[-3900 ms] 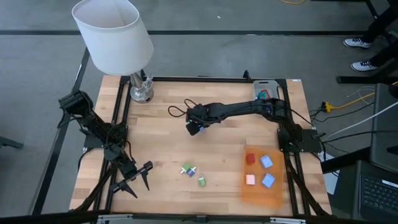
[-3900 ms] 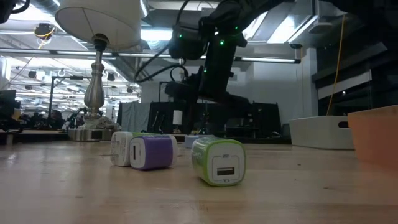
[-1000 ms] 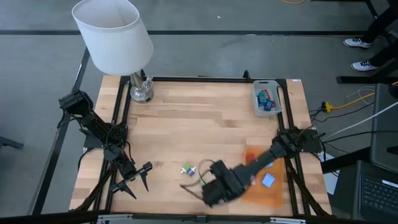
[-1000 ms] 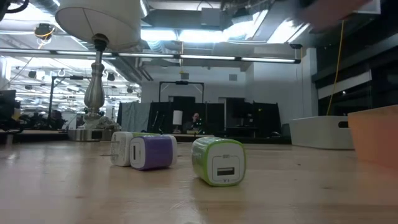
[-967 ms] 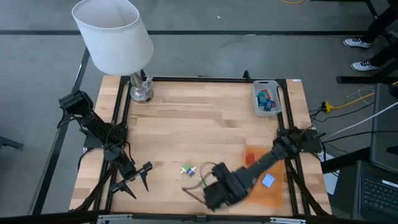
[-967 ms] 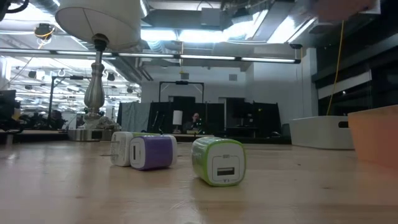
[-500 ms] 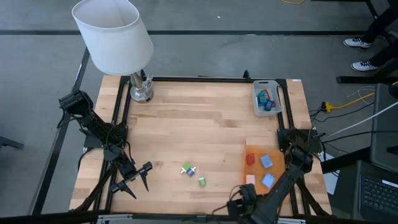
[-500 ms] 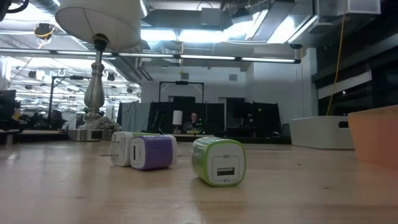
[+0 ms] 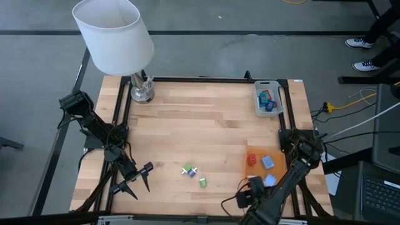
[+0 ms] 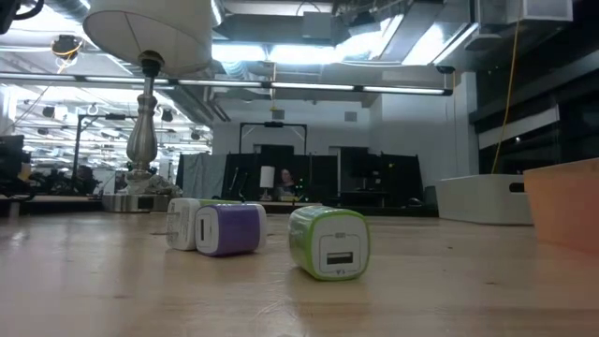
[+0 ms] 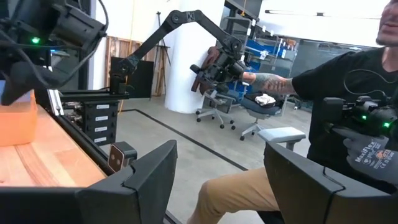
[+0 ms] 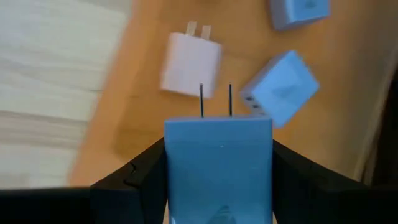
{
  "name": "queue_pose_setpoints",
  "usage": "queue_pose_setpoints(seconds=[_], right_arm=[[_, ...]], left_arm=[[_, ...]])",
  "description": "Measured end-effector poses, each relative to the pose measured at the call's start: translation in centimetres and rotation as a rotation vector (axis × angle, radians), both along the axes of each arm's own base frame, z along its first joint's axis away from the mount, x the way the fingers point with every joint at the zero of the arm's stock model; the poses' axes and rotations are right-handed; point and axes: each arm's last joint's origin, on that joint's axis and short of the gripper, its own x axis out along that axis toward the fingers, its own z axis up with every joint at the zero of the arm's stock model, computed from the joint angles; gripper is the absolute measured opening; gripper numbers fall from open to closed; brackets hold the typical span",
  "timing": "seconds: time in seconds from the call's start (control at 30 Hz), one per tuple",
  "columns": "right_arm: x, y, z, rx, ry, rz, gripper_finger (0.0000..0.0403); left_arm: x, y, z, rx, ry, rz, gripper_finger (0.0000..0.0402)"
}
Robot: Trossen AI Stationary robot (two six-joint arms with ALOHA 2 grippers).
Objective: Pick & Place Office items
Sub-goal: Put the blue charger adapter into the orange bin, then put the left green charger adapter into the orange bin
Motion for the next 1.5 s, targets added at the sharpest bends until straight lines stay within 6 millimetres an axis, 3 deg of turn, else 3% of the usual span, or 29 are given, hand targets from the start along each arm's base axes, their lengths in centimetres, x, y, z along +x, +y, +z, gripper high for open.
queue_pose_setpoints(seconds=[0.2,0.5,0.73,0.8,1.0,1.23,1.4,1.5], right_arm=[[-1.1,-1.2,-0.5,-0.032,0.051,-0.009,0.0208],[-1.0,-1.3,-1.6,0.007,0.069,-0.016,0.0216],[-0.5,-1.9,-1.7,0.000,0.077,-0.020,0.0374],[-0.2,-2.1,-1.7,0.000,0.077,-0.025,0.0388],[0.3,-2.4,-1.8,-0.047,0.009,-0.020,0.0345],[2.7,-3.2,-2.0,-0.128,-0.256,0.007,0.0329],[5.0,-4.0,-1.8,-0.254,-0.535,0.061,0.0329],[6.0,-4.5,-1.7,-0.292,-0.590,0.085,0.0329]], left_arm=[[0.0,0.0,0.0,0.001,0.000,0.000,0.0237],[0.0,0.0,0.0,0.000,0.001,0.000,0.0237],[0.0,0.0,0.0,-0.001,0.003,0.002,0.0237],[0.0,0.0,0.0,-0.003,0.005,0.017,0.0237],[0.3,0.3,-0.3,0.005,0.036,0.113,0.0237],[2.6,1.5,-2.5,0.190,0.279,0.406,0.0237],[4.8,2.1,-1.8,0.226,0.326,0.571,0.0237],[6.1,2.3,-1.3,0.253,0.371,0.650,0.0237]])
